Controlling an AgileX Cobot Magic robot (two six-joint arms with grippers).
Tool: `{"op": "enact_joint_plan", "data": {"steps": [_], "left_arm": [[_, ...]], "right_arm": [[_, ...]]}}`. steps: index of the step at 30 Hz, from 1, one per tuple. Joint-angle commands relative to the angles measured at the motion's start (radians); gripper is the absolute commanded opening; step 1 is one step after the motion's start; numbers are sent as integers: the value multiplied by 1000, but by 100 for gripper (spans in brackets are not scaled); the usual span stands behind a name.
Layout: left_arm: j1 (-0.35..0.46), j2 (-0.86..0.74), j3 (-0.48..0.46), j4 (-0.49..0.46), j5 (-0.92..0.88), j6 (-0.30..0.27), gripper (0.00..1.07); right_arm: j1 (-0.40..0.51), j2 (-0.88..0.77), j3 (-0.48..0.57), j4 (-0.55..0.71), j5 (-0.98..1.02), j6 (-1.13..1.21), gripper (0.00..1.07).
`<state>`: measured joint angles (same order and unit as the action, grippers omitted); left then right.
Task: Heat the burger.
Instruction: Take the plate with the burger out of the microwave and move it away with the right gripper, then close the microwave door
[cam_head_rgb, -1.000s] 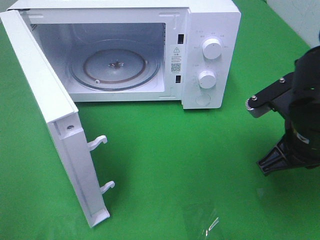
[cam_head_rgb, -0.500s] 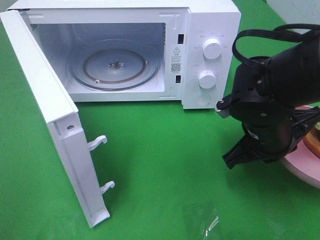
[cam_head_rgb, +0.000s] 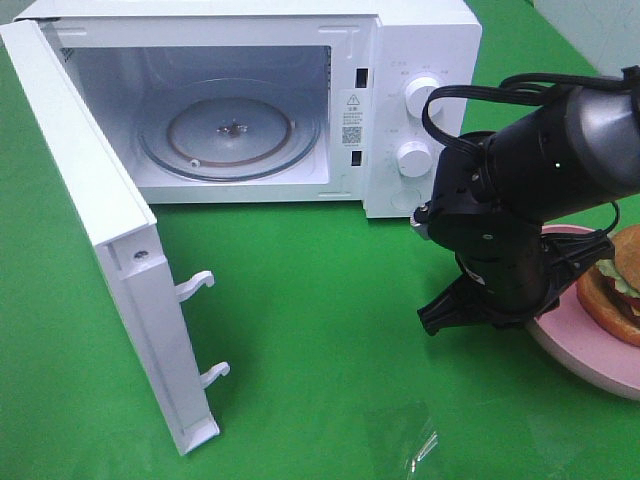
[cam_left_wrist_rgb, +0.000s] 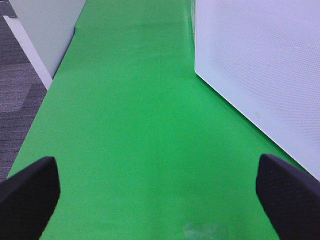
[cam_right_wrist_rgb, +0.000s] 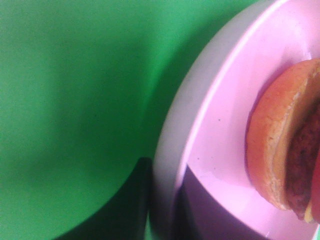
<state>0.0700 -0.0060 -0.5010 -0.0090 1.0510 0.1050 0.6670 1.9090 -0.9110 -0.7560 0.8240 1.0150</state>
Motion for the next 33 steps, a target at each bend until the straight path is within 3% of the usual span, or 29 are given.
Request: {"op": "enact_joint_plan", "data": {"steps": [1, 4, 7, 11, 16, 25, 29, 30, 32, 33], "left_arm": [[3, -17, 2, 3, -13, 1, 100], [3, -17, 2, 3, -13, 1, 100], [3, -17, 2, 3, -13, 1, 100], [3, -17, 2, 3, -13, 1, 100], [3, -17, 2, 3, -13, 1, 100], [3, -17, 2, 3, -13, 1, 100], [3, -17, 2, 3, -13, 1, 100], [3, -17, 2, 3, -13, 1, 100], [3, -17, 2, 3, -13, 1, 100], [3, -17, 2, 3, -13, 1, 100]], "right_arm": [[-4, -2, -6, -15, 30, 4, 15], [-4, -4, -6, 8, 14, -11, 27], [-4, -5, -6, 9, 12, -13, 31], [-3, -41, -6, 21, 8, -41, 48], [-3, -81, -6, 33, 7, -62, 51], [-2, -334, -5, 194, -94, -278, 53], [-2, -451, -2, 306, -127, -441, 65], [-2, -508, -2, 355, -123, -511, 73], [-2, -535, -2, 377, -115, -537, 77], [-2, -582, -2, 427, -87, -589, 84]]}}
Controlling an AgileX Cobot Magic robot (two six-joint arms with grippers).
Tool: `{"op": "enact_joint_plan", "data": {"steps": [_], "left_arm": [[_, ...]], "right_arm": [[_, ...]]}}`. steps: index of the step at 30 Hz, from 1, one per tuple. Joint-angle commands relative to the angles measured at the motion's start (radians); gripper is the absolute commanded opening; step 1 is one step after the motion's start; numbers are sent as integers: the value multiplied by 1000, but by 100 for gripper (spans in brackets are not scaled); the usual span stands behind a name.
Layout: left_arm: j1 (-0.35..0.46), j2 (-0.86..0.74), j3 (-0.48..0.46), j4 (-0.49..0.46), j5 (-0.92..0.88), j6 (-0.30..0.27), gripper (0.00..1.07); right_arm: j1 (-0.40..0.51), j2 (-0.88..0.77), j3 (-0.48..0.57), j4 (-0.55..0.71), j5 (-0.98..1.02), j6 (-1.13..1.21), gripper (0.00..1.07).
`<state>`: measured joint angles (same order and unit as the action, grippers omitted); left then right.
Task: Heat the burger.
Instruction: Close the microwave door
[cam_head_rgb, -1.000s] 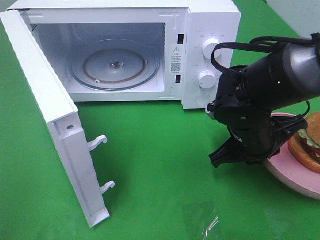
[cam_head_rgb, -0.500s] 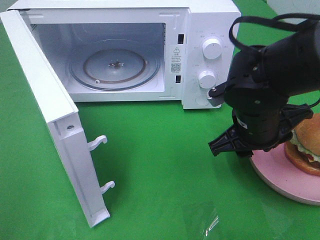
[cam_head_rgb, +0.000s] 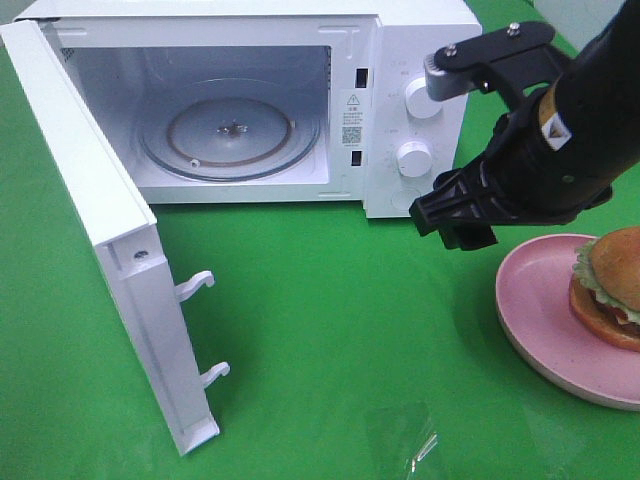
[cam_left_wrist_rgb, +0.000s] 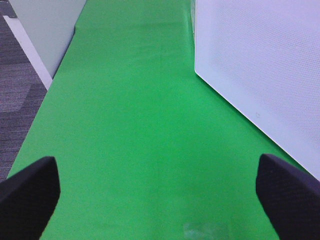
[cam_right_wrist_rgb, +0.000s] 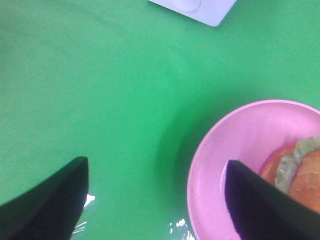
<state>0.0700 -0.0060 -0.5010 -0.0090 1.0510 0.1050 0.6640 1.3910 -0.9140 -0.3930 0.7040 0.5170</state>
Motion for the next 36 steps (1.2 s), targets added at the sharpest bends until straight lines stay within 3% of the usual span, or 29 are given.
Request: {"op": "enact_joint_plan", "data": {"steps": [1, 11, 22, 26, 31, 33, 36], "left_arm": [[3, -17, 2, 3, -13, 1, 100], [3, -17, 2, 3, -13, 1, 100], [3, -17, 2, 3, -13, 1, 100], [3, -17, 2, 3, -13, 1, 100], [3, -17, 2, 3, -13, 1, 100], [3, -17, 2, 3, -13, 1, 100], [3, -17, 2, 3, -13, 1, 100]], "right_arm": [[1, -64, 1, 64, 33, -91, 84], [1, -339, 3, 224, 240, -312, 79], [1, -547, 25, 253, 326, -324, 76], [1, -722, 138, 252, 342, -329, 76], [-2, -822, 195, 248, 336, -329, 76], [-56, -916, 273, 248, 319, -329, 76], [-115, -961, 307, 248, 306, -345, 76]]}}
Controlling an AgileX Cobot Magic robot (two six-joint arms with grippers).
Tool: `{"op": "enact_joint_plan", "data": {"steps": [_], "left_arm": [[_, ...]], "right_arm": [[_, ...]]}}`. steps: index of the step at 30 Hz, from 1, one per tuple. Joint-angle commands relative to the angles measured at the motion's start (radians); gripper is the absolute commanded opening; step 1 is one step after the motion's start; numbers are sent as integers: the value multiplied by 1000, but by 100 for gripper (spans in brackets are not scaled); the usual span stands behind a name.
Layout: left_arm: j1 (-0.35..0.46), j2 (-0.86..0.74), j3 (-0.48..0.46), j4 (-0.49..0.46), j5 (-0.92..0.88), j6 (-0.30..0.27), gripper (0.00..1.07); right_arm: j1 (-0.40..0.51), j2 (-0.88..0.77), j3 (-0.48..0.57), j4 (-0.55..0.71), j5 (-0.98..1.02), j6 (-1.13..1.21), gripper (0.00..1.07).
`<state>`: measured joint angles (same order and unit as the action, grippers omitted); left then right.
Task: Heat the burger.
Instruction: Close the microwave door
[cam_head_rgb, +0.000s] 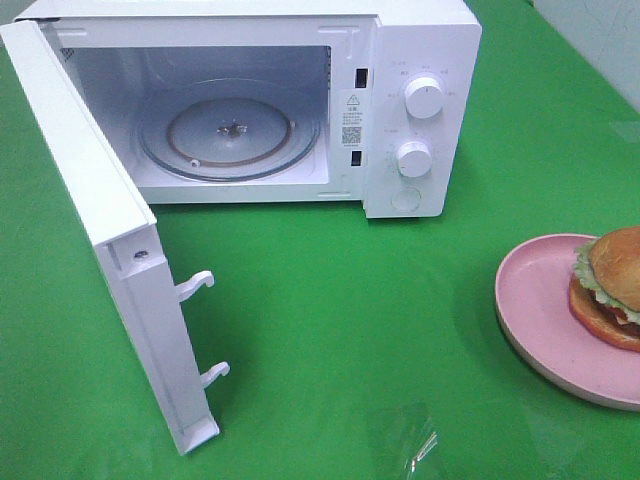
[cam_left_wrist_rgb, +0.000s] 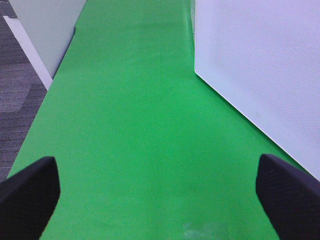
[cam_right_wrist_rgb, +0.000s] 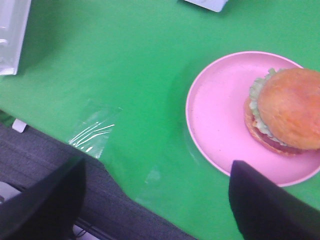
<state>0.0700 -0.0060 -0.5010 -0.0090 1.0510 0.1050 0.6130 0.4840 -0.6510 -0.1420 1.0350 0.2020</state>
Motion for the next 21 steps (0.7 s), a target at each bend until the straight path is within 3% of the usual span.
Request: {"op": "enact_joint_plan", "data": {"steps": [1, 8, 10, 21], "left_arm": [[3, -17, 2, 3, -13, 1, 100], [3, -17, 2, 3, -13, 1, 100], [3, -17, 2, 3, -13, 1, 100], [3, -17, 2, 3, -13, 1, 100]], "right_arm": [[-94, -85, 62, -3, -30, -40, 76], [-250, -211, 126, 6, -48, -65, 76], [-338, -288, 126, 9, -49, -73, 76], [-476, -467, 144, 103, -31, -171, 76]]}}
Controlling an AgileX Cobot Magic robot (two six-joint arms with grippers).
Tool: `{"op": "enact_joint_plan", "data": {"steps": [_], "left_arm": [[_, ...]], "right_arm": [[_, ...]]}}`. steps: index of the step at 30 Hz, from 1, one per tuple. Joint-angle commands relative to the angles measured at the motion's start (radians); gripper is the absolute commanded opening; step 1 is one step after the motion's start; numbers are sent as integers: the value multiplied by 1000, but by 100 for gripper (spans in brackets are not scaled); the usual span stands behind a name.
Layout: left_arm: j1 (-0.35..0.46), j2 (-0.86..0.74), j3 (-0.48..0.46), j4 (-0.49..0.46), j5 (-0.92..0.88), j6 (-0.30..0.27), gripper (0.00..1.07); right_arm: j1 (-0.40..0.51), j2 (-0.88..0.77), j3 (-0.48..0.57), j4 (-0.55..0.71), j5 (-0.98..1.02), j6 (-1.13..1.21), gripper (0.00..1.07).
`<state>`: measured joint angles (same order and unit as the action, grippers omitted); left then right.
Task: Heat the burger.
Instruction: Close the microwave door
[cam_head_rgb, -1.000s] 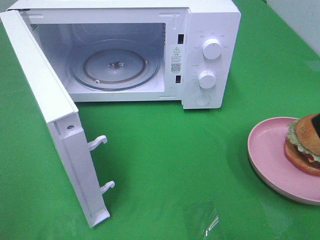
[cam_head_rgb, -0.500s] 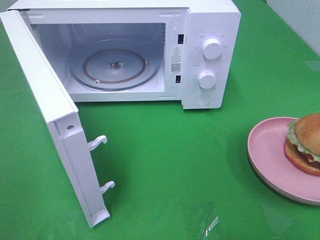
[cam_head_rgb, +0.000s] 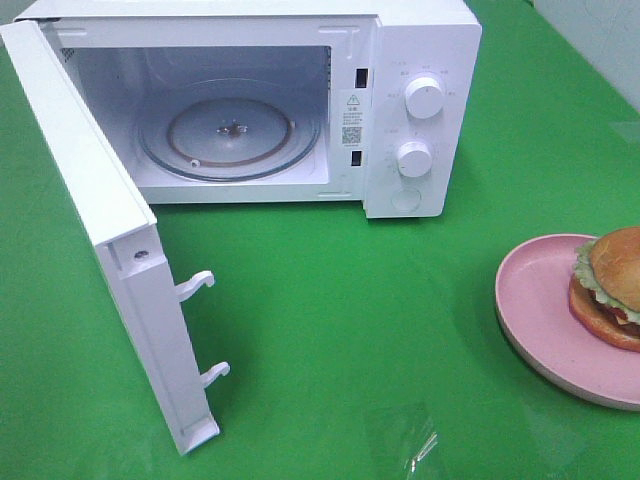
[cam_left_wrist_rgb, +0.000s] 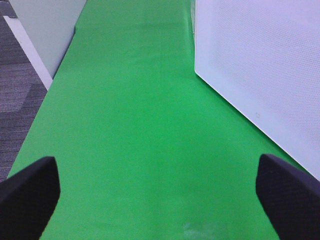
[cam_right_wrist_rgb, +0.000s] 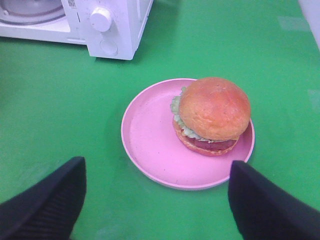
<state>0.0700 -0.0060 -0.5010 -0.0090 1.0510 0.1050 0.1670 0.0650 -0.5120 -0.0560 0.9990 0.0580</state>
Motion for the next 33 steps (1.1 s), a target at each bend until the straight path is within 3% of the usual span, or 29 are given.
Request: {"op": "enact_joint_plan", "data": {"steps": [1, 33], "left_arm": [[3, -17, 2, 3, -13, 1, 100], [3, -17, 2, 3, -13, 1, 100]], "right_arm": [[-38, -64, 5, 18, 5, -27, 76], [-63, -94, 5, 21, 5, -29, 76]]}}
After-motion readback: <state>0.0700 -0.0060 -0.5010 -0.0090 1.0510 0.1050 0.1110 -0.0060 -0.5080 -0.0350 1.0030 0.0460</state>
